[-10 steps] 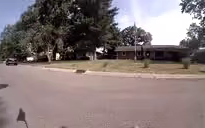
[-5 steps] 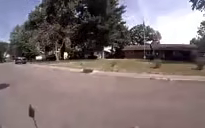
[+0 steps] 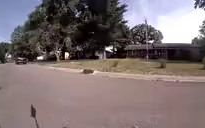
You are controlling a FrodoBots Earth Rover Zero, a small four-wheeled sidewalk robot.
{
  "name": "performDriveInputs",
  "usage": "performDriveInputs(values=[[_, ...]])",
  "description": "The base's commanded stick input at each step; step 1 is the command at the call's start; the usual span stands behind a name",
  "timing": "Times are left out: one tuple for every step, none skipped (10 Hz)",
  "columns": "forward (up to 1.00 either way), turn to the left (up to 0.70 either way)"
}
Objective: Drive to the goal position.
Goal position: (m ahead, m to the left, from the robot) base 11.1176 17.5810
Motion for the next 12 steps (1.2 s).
performDriveInputs(values=[[0.69, 0.05], [0.69, 0.17], [0.69, 0.33], [0.69, 0.34], [0.69, 0.34], [0.69, 0.34], [0.69, 0.34], [0.69, 0.34], [0.69, 0.34], [0.69, 0.34], [0.69, 0.34], [0.69, 0.34]])
